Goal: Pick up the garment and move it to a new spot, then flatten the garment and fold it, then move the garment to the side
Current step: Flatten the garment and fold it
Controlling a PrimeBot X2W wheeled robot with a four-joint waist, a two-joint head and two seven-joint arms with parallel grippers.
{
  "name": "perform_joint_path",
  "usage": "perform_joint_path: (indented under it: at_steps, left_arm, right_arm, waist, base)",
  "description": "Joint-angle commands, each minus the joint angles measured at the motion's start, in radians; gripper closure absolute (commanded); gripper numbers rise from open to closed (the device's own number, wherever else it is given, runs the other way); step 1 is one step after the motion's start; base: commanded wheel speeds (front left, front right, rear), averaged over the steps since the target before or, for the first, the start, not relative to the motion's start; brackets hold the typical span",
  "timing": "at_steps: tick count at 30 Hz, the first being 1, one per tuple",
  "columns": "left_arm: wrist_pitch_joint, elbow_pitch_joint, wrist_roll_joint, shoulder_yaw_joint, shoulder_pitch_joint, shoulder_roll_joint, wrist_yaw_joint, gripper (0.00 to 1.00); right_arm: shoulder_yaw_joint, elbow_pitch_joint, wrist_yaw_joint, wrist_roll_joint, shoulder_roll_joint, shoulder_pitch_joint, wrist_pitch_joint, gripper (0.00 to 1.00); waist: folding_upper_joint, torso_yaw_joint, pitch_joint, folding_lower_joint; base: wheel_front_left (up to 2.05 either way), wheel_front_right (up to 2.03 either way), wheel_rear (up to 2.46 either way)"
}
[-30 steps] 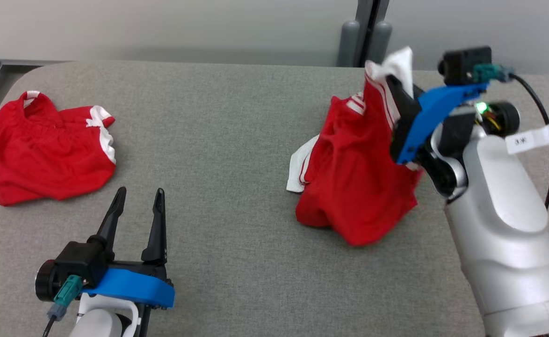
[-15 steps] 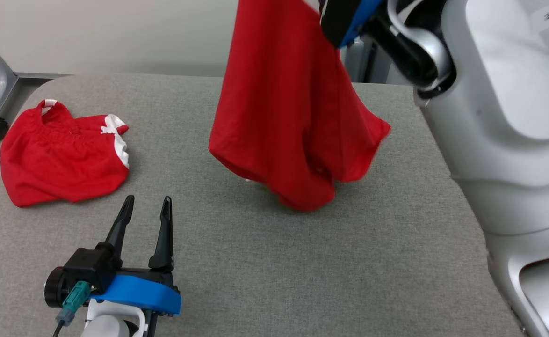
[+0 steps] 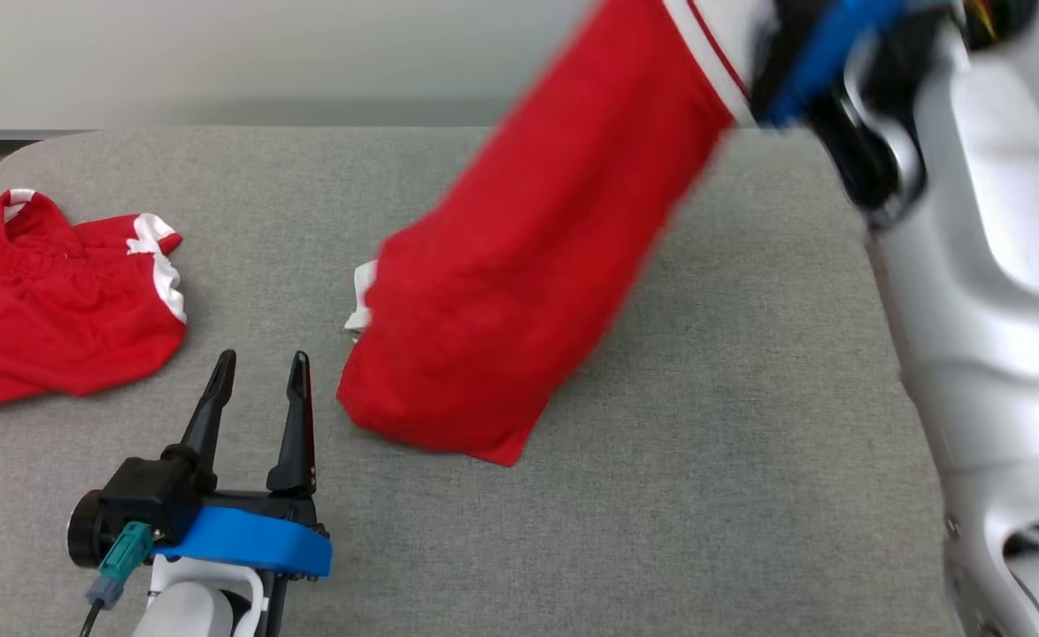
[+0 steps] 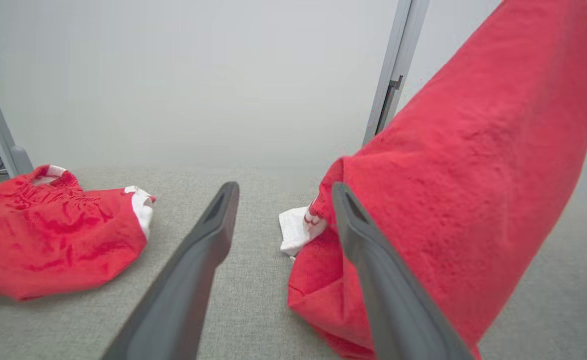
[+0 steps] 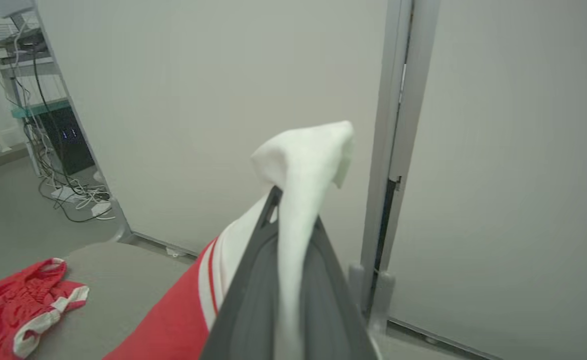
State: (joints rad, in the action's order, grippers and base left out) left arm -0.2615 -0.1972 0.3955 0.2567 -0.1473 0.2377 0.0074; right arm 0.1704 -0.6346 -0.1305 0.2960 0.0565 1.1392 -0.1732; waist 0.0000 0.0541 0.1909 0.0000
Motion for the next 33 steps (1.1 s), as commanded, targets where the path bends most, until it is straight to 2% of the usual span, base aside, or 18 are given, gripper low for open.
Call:
perform_joint_path:
  at_steps: [1,7,8,9,11,13,19,22,26,33]
  left_arm:
    - [-0.004,0.001,-0.008,0.001,-0.018,-0.004,-0.008,0.00]
    - [-0.005,-0.004,-0.021,0.017,-0.047,-0.009,-0.024,0.00]
    - [-0.005,-0.007,-0.023,0.018,-0.052,-0.009,-0.024,0.00]
    - [-0.005,-0.008,-0.025,0.018,-0.056,-0.008,-0.025,0.00]
    - [-0.005,-0.010,-0.026,0.018,-0.056,-0.007,-0.026,0.00]
    - [-0.005,-0.015,-0.028,0.018,-0.052,-0.007,-0.031,0.00]
    - [-0.005,-0.017,-0.032,0.026,-0.054,-0.016,-0.036,0.00]
    - [-0.005,-0.013,-0.037,0.037,-0.067,-0.028,-0.045,0.00]
    - [-0.005,0.002,-0.051,0.053,-0.089,-0.044,-0.051,0.00]
    - [-0.005,0.030,-0.080,0.087,-0.152,-0.075,-0.076,0.00]
  right_arm:
    - [-0.061,-0.029,-0.001,-0.046,0.035,-0.085,0.008,1.00]
    - [-0.209,-0.147,-0.001,-0.164,0.119,-0.303,-0.008,1.00]
    - [-0.223,-0.164,-0.001,-0.182,0.130,-0.326,-0.016,0.58]
    - [-0.236,-0.184,-0.001,-0.197,0.138,-0.349,-0.036,0.00]
    - [-0.241,-0.203,-0.001,-0.220,0.145,-0.368,-0.063,0.00]
    - [-0.246,-0.207,-0.001,-0.276,0.161,-0.364,-0.137,0.00]
    - [-0.206,-0.094,-0.001,-0.352,0.130,-0.289,-0.248,0.00]
    - [-0.142,-0.035,-0.001,-0.321,0.098,-0.255,-0.330,0.00]
    - [-0.046,-0.017,0.000,-0.253,0.101,-0.201,-0.427,0.00]
    - [0.002,-0.110,-0.001,-0.197,0.169,-0.126,-0.452,0.00]
  waist:
    - [0.0000,-0.002,0.003,0.0000]
    - [0.0000,0.006,0.027,0.0000]
    - [0.0000,0.008,0.029,0.0000]
    - [0.0000,0.009,0.031,0.0000]
    - [0.0000,0.011,0.032,0.0000]
    - [0.0000,0.016,0.031,0.0000]
    - [0.0000,0.042,0.032,0.0000]
    - [0.0000,0.075,0.047,0.0000]
    - [0.0000,0.142,0.099,0.0000]
    - [0.0000,0.269,0.212,0.0000]
  base:
    - [0.00,0.00,0.00]
    - [0.00,0.00,0.00]
    - [0.00,0.00,0.00]
    - [0.00,0.00,0.00]
    - [0.00,0.00,0.00]
    - [0.00,0.00,0.00]
    - [0.00,0.00,0.00]
    - [0.00,0.00,0.00]
    - [0.00,0.00,0.00]
    - [0.00,0.00,0.00]
